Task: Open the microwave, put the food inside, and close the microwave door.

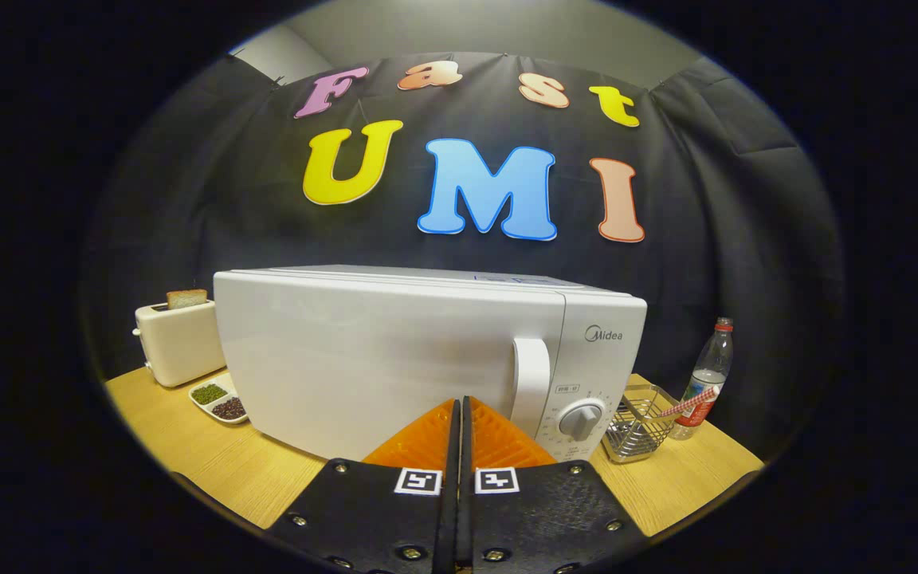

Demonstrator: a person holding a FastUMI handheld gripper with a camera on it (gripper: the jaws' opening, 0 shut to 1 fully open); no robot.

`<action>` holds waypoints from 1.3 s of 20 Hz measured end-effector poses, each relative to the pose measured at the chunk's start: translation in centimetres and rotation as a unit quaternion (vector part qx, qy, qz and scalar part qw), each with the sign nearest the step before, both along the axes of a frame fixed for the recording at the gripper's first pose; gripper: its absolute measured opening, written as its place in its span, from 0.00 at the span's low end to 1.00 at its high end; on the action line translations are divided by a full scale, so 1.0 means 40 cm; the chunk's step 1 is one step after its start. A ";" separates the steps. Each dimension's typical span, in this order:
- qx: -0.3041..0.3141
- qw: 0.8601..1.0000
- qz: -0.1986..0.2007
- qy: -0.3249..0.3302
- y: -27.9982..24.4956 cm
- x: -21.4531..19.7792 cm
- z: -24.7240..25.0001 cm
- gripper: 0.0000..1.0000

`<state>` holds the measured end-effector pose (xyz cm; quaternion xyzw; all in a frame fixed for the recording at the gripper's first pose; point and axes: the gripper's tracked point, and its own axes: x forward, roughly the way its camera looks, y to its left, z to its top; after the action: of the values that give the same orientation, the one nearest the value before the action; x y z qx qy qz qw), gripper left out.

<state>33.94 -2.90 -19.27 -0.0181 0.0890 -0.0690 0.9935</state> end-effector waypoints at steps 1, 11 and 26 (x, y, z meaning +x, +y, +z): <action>0.002 1.000 0.004 -0.003 0.008 -0.015 0.005 0.01; 0.010 0.998 0.052 -0.033 0.070 -0.340 0.143 0.01; 0.042 0.995 0.064 -0.060 0.052 -0.699 0.306 0.01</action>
<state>6.00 -0.80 -7.04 0.0216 0.0309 -0.0021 0.9993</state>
